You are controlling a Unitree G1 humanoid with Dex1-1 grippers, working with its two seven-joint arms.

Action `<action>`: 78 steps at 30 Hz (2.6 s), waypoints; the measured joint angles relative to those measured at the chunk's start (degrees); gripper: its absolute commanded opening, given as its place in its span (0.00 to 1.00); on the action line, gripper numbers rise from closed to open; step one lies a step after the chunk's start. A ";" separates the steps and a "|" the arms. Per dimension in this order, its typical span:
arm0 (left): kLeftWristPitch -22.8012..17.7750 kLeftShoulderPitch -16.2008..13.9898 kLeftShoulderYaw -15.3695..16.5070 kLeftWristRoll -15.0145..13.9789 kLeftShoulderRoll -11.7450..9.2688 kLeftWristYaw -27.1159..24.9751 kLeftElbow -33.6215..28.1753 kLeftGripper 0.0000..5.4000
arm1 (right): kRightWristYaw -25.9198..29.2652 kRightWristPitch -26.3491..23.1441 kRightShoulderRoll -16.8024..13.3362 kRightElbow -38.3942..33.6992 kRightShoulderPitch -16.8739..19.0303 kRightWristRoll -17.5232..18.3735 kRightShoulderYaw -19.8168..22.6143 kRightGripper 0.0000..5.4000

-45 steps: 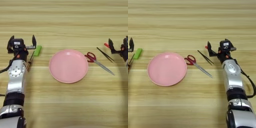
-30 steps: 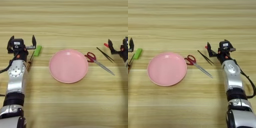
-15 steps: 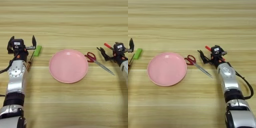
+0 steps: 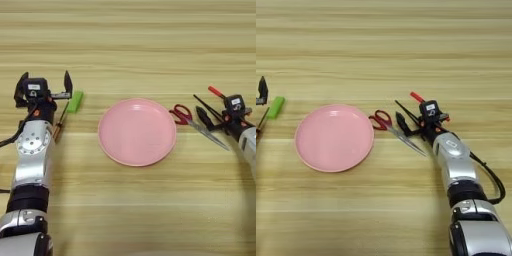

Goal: Move the objects on the table

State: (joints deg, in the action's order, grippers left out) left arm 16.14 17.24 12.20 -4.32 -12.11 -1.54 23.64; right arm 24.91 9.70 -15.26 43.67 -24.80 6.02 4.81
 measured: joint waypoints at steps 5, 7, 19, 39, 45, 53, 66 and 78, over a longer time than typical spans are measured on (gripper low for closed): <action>0.00 0.00 0.00 -0.01 0.00 0.00 0.00 1.00 | 0.62 -0.83 0.04 1.38 -0.03 0.03 -0.02 0.99; 0.00 0.00 0.00 -0.01 0.00 0.00 0.00 1.00 | 0.69 -1.28 0.04 1.56 -0.09 0.03 -0.01 0.99; -0.01 -0.02 0.00 -0.02 0.00 0.01 -0.14 1.00 | 0.49 -1.61 -0.05 3.80 -1.18 -0.41 -0.35 0.99; -0.05 -0.07 0.00 -0.10 0.00 0.01 -0.53 1.00 | 0.38 -4.70 -0.43 4.57 -2.62 -0.30 -0.75 0.93; -0.06 -0.08 0.01 -0.15 0.00 0.02 -0.64 1.00 | 0.41 -4.73 -0.47 5.05 -3.08 -0.43 -1.35 0.82; -0.17 -0.20 0.01 -0.36 0.00 0.05 -1.52 1.00 | 0.52 -5.62 -0.83 5.52 -3.59 -0.40 -1.38 0.67; -0.28 -0.43 0.00 -0.38 0.00 0.11 -2.03 1.00 | 0.51 -6.15 -1.01 5.41 -3.73 -0.18 -0.79 0.42; -0.35 -0.44 0.01 -0.40 0.00 0.11 -2.03 1.00 | 0.51 -6.73 -1.11 4.41 -3.33 -0.20 -0.88 0.20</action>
State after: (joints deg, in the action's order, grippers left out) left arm 15.79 16.80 12.22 -4.72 -12.11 -1.42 21.61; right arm 25.42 2.97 -16.37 48.08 -28.13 5.81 3.93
